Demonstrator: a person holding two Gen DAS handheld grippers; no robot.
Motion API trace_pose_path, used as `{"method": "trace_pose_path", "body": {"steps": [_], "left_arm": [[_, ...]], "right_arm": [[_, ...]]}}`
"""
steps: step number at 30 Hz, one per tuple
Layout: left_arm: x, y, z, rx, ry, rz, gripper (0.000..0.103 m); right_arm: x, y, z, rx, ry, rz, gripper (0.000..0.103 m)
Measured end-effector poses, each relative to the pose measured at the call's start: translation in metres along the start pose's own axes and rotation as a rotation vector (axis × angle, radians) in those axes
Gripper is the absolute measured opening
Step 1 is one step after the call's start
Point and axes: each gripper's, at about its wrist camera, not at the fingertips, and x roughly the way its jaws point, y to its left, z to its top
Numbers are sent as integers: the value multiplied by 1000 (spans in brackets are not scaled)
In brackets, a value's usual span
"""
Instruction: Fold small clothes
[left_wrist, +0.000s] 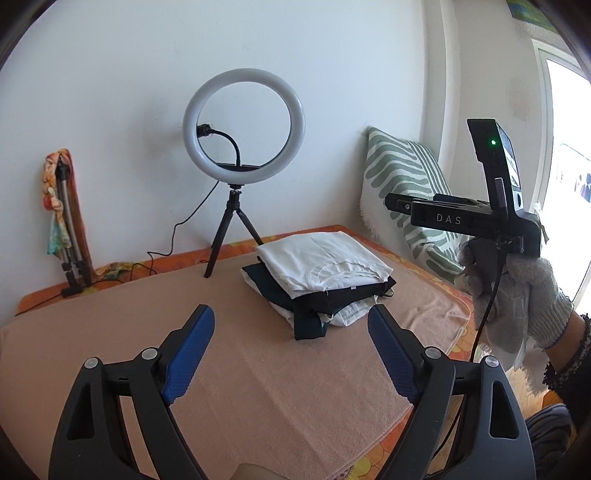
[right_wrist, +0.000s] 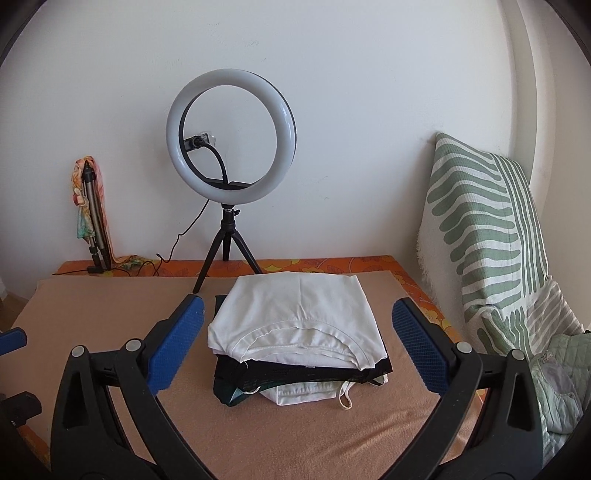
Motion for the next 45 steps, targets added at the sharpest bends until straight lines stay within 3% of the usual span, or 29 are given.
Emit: {"method": "trace_pose_path", "body": {"steps": [6, 18, 45], "left_arm": [[-8, 8, -14, 16, -13, 24, 100], [-16, 21, -26, 36, -21, 91, 102], [-18, 17, -34, 78, -25, 118, 102]], "right_arm": [[-6, 15, -16, 18, -6, 3, 103], [-4, 29, -28, 54, -27, 7, 103], [-8, 37, -32, 64, -44, -1, 103]]}}
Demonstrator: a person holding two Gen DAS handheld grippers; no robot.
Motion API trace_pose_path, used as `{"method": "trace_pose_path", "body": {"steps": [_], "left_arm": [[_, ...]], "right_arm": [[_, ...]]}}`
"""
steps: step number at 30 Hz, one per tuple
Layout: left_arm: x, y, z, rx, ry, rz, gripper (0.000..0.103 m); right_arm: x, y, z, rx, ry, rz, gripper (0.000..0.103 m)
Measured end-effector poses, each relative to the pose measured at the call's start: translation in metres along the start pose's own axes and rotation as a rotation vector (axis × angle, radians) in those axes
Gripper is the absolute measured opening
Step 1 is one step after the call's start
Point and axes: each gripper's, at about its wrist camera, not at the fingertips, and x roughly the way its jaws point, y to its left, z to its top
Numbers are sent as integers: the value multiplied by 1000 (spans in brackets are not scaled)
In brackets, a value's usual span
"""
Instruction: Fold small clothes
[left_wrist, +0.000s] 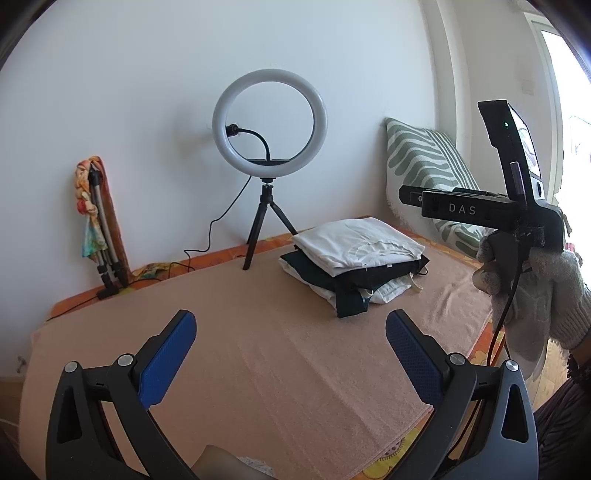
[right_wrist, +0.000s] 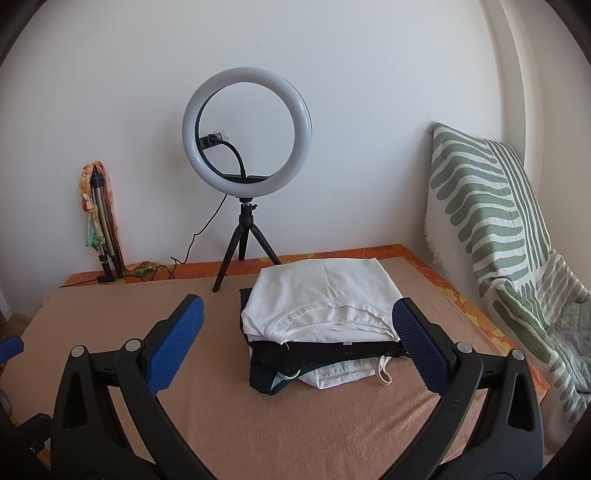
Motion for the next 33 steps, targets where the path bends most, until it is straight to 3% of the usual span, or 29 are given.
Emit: {"method": "trace_pose_path", "body": {"steps": [33], "left_arm": [[-4, -3, -1, 26, -4, 30, 102]], "right_arm": [[7, 0, -5, -15, 7, 16, 103]]}}
